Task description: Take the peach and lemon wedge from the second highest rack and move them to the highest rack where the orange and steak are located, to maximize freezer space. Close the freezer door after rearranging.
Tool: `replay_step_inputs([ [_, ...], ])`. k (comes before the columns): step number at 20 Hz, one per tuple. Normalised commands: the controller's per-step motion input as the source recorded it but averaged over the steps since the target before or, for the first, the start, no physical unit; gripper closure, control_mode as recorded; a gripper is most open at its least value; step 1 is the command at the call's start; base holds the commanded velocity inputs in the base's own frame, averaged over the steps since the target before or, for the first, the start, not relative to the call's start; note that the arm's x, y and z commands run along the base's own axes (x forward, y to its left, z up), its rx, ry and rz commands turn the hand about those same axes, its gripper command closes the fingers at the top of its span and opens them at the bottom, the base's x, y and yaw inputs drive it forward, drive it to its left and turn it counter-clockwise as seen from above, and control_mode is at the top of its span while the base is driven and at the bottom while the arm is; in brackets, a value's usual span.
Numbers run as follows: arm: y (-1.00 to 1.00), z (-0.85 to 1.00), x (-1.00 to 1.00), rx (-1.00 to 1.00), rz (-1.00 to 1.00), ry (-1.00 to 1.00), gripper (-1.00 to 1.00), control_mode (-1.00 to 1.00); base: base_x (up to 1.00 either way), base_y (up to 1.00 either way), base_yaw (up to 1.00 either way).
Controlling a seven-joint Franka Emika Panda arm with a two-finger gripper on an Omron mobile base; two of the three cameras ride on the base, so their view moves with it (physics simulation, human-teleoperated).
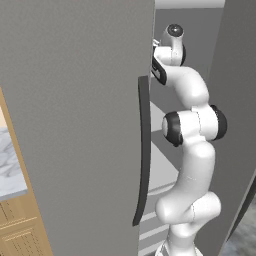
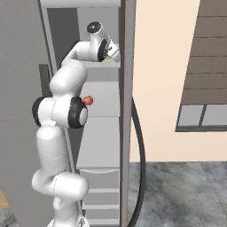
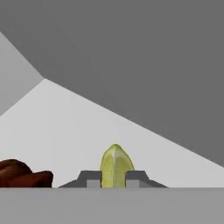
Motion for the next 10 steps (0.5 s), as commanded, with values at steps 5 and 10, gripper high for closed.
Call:
replay_step_inputs([
  [5,0.00,-0.32,0.23,0.00,0.00,0.04,-1.00,-1.00,0.00,0.00,0.00],
  [10,0.00,-0.11,0.08,0.00,0.00,0.00,-1.00,-1.00,0.00,0.00,0.00],
])
